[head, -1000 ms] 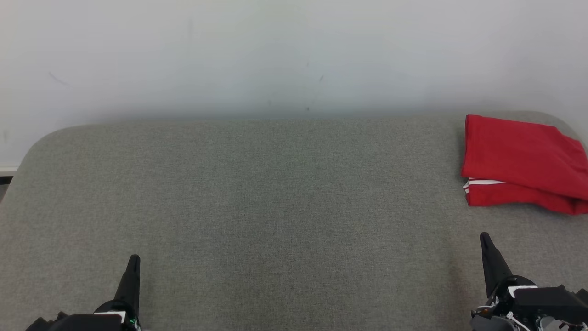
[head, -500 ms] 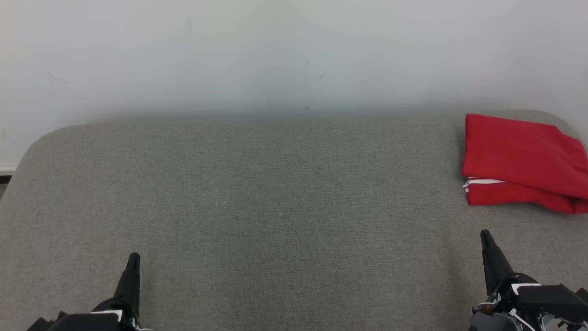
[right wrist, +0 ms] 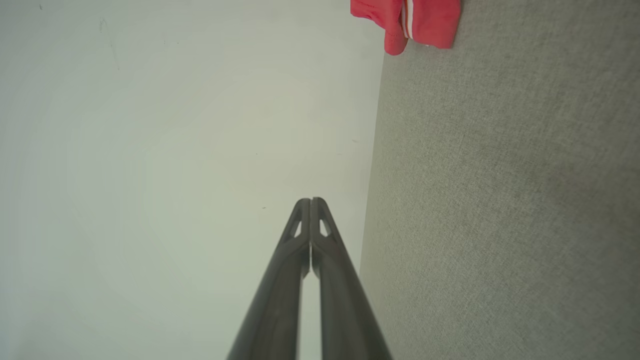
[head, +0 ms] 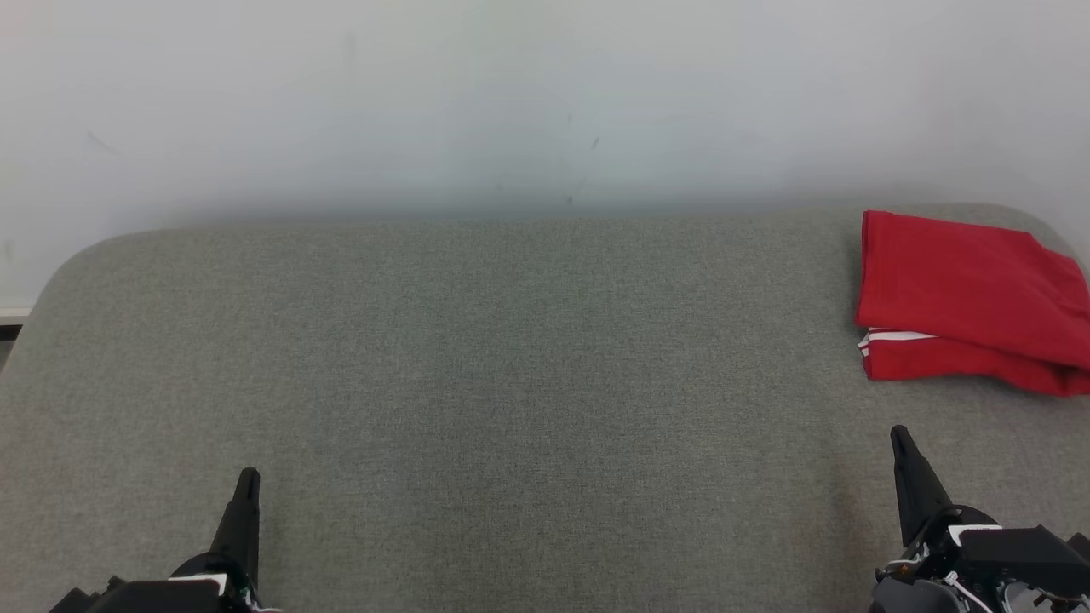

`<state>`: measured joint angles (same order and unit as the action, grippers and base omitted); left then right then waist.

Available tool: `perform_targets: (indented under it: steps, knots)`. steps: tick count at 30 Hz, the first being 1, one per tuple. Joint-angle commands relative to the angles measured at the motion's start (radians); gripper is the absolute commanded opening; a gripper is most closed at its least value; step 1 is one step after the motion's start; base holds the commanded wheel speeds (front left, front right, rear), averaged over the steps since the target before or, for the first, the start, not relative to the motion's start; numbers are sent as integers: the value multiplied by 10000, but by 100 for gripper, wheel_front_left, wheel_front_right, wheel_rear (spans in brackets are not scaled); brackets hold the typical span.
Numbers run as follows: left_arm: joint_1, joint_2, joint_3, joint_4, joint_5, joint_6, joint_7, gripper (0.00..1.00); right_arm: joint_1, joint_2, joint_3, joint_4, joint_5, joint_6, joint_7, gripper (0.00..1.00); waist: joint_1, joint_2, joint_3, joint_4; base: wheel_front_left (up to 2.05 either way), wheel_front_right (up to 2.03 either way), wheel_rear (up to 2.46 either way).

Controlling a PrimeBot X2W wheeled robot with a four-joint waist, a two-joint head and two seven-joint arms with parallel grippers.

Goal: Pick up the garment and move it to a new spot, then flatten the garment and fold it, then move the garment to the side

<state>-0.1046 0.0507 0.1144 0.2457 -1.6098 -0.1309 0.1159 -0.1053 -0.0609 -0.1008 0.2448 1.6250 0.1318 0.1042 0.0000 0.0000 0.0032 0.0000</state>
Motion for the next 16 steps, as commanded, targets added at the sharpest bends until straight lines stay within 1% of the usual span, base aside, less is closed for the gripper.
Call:
perform_targets:
  steps: [1,16]
  knots:
    - [-94,-21,25,7,-54,-13,1,0,-60,24,-27,4,-35,-21,15,0,0,0,0,0,0,0,0]
    - [-93,-21,22,6,-56,-13,0,0,-61,40,-52,6,-58,-21,42,0,0,0,0,0,0,0,0]
